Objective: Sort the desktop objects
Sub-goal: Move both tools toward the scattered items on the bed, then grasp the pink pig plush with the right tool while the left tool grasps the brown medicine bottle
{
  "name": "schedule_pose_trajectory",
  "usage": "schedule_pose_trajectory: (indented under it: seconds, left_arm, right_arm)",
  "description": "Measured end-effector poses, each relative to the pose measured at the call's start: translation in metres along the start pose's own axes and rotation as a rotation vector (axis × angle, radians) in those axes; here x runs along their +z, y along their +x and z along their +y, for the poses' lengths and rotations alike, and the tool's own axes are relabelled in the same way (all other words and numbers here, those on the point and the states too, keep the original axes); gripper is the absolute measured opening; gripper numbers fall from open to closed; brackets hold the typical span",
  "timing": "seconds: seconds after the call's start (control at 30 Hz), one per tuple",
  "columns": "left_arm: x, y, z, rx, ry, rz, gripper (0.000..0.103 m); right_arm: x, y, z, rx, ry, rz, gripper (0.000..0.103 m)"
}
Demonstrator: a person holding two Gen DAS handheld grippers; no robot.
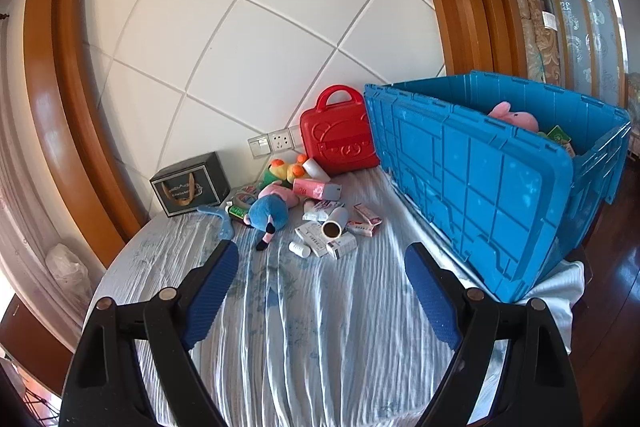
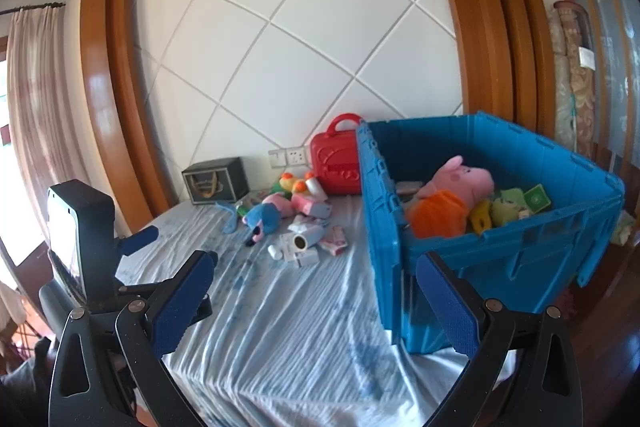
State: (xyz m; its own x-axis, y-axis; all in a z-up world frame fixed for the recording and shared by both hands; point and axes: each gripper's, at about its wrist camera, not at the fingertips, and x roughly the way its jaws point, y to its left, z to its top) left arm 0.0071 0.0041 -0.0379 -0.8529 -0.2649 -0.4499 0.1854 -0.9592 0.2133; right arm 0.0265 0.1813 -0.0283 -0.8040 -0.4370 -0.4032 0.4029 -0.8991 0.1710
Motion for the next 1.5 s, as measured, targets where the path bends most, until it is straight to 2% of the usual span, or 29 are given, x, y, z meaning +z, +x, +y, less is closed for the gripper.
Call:
schedule_pose_trajectory:
  seconds: [0.27, 0.57, 0.73, 0.8, 0.87, 0.93, 1.0, 1.07, 1.17, 1.27, 1.37, 1.5]
  left_arm:
    - [-0.005, 0.037, 0.031, 0.015, -0.026, 0.030, 0.086]
    - [0.000, 0.106, 0.084, -0.005, 0.009, 0.056, 0.086]
    - [0.006, 0.147, 0.121, -0.005, 0.044, 0.077, 0.086]
    - [0.001, 0.156, 0.136, 0.005, 0.078, 0.073, 0.086]
    - [-0.009, 0.166, 0.156, -0.001, 0.095, 0.075, 0.086]
    - [-0.019, 0.179, 0.173, -0.014, 0.099, 0.087, 0.086]
    - [-0.026, 0.196, 0.187, -0.007, 0.103, 0.116, 0.086]
    - [-0.031, 0.214, 0.199, -0.009, 0.096, 0.153, 0.086]
    - [-0.030, 0.239, 0.207, -0.003, 0.088, 0.172, 0.086]
    - [-0.025, 0.261, 0.212, 0.017, 0.084, 0.188, 0.086]
    - [-0.016, 0.283, 0.217, -0.004, 0.051, 0.210, 0.086]
    - [-0.008, 0.306, 0.222, 0.010, 0.044, 0.209, 0.086]
  right_arm:
    - [0.004, 0.040, 0.026, 0.002, -0.054, 0.025, 0.103]
    - [0.021, 0.132, 0.065, -0.041, -0.044, 0.092, 0.103]
    - [0.035, 0.174, 0.093, -0.093, -0.051, 0.089, 0.103]
    - [0.033, 0.196, 0.100, -0.087, -0.062, 0.140, 0.103]
    - [0.025, 0.215, 0.101, -0.080, -0.041, 0.199, 0.103]
    - [0.010, 0.243, 0.095, -0.028, 0.031, 0.287, 0.103]
    - [-0.003, 0.270, 0.088, 0.005, 0.107, 0.361, 0.103]
    - [-0.010, 0.295, 0.084, 0.012, 0.131, 0.409, 0.103]
    - [-0.001, 0.322, 0.083, -0.029, 0.105, 0.390, 0.103]
    - [0.022, 0.355, 0.078, -0.005, 0.086, 0.361, 0.103]
    - [0.039, 0.396, 0.065, 0.032, 0.112, 0.383, 0.103]
    - [0.045, 0.439, 0.054, 0.058, 0.134, 0.429, 0.103]
